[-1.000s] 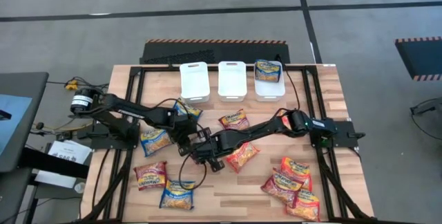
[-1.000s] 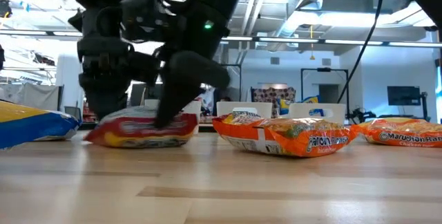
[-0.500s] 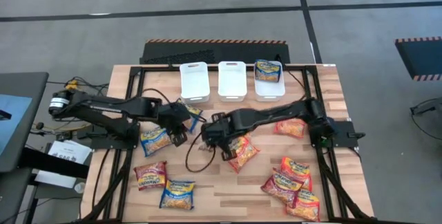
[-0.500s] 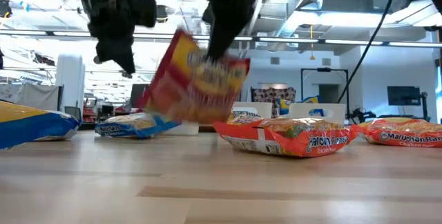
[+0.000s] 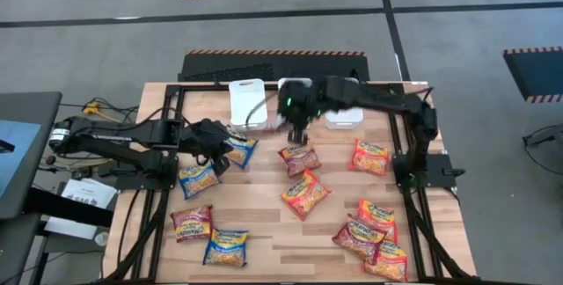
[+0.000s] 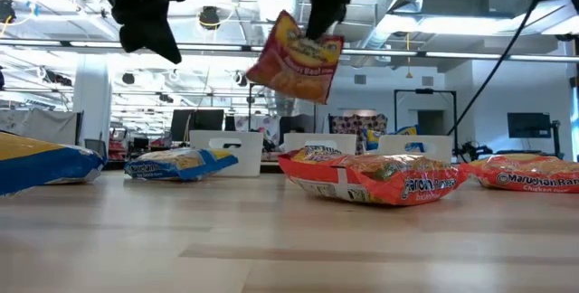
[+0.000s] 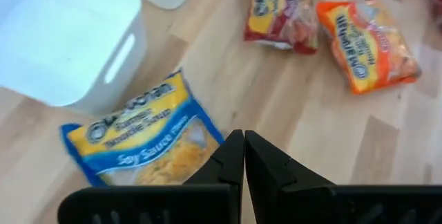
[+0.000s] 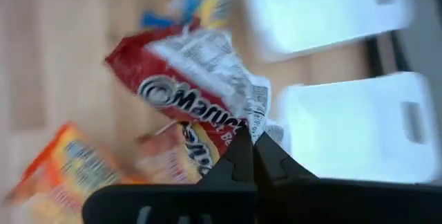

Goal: Sort Maruchan noodles
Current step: Put the red noodle pack into the middle white bin

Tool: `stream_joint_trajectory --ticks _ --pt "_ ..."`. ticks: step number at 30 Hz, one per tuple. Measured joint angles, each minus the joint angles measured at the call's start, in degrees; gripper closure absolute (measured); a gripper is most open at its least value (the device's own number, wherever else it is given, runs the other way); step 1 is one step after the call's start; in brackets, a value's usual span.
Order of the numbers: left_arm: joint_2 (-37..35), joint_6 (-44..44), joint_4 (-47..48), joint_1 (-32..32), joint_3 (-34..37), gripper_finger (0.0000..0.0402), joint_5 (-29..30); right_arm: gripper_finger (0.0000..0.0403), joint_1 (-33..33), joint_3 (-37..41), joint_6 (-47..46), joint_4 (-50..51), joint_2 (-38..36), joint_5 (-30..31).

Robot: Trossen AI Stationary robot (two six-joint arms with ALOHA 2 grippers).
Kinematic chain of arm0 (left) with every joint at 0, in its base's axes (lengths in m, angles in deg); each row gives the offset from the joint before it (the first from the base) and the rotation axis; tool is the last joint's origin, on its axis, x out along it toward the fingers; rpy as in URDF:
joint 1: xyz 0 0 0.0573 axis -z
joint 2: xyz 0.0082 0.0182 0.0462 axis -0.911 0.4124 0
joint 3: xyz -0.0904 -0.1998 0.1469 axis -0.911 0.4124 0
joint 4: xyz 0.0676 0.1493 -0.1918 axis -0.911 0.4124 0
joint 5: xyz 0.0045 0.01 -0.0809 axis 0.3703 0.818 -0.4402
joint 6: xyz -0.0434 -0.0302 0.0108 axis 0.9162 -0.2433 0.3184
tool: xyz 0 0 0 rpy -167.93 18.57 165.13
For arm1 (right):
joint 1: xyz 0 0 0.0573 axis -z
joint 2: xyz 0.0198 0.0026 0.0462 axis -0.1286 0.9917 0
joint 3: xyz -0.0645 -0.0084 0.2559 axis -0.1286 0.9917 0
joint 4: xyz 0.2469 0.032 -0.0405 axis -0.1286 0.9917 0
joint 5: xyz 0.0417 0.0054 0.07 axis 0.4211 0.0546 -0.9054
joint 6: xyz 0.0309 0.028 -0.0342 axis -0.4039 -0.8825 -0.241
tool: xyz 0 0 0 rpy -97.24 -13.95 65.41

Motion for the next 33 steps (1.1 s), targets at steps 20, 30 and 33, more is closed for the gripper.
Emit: stream_joint_trajectory --ticks 20,30,33 --pt "0.35 -1.31 0.68 -11.24 0.0 0.0401 9.44 0.0402 29.43 -11.71 7.6 -0.69 11.42 -15.2" --pt "0.35 -1.3 0.68 -18.78 0.0 0.0401 9.79 0.0402 28.28 -17.77 9.69 8.95 17.81 -16.16" --pt "0.35 -1.3 0.66 -20.17 0.0 0.0401 9.79 0.0402 28.29 -17.89 10.79 8.62 19.66 -15.33"
